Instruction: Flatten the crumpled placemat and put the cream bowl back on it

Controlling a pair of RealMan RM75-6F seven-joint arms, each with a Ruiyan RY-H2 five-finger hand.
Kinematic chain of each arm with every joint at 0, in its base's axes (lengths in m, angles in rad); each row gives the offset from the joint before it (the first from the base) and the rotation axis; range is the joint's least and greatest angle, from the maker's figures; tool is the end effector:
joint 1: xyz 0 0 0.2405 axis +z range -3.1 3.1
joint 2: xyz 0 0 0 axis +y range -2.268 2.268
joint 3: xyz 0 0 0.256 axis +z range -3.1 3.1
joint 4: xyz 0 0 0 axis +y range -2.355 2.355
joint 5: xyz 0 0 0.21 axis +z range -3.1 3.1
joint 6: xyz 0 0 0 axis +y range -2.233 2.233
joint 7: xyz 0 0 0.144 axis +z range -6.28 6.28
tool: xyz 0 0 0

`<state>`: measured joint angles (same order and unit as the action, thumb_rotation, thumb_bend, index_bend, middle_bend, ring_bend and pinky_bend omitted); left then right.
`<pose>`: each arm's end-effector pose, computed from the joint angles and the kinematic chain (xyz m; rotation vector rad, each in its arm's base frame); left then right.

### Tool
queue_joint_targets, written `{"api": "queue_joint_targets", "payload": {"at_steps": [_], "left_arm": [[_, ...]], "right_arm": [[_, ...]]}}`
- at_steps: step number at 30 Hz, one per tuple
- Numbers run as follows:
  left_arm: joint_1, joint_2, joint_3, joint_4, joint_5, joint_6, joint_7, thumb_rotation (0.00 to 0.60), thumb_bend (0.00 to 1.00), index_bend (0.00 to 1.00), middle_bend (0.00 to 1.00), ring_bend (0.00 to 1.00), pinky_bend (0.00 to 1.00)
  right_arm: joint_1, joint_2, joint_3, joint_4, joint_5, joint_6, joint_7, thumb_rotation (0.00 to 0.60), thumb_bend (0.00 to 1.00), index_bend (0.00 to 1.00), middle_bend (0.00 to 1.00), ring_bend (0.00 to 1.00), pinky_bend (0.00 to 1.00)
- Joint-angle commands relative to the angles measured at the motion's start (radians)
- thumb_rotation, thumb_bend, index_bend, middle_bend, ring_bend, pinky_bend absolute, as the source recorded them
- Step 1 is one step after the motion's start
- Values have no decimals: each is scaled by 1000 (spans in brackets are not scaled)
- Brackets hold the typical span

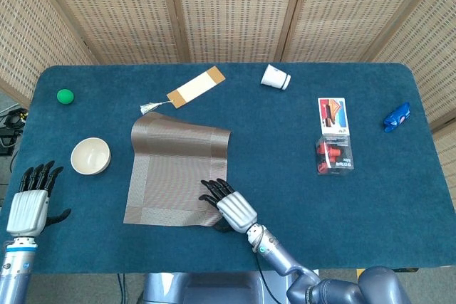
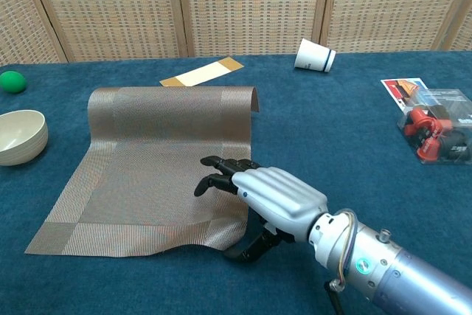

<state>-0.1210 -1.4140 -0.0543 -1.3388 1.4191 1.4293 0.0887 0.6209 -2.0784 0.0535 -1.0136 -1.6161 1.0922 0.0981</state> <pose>-0.3378 0.1948 0.0834 -1.3771 -0.9127 -0.8060 -0.1097 -0.2508 -0.1539 2.0270 -1.1053 1.3239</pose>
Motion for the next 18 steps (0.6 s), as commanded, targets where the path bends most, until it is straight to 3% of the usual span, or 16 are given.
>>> {"api": "queue_joint_targets", "payload": {"at_steps": [1, 10, 18], "left_arm": [[0, 0, 0, 1, -1, -1, -2, 600, 91, 126, 0, 0, 0], [-2, -3, -1, 7, -6, -13, -11, 600, 91, 127, 0, 0, 0], [-4, -5, -1, 10, -11, -22, -16, 600, 91, 131, 0, 0, 0]], "right_arm": [[5, -15, 5, 17, 4, 2, 10, 600, 423, 296, 10, 0, 0], [5, -51, 15, 77, 7, 37, 22, 600, 417, 504, 162, 0, 0], [1, -71, 13, 107, 4, 71, 46, 600, 414, 586, 221, 0, 0]]}}
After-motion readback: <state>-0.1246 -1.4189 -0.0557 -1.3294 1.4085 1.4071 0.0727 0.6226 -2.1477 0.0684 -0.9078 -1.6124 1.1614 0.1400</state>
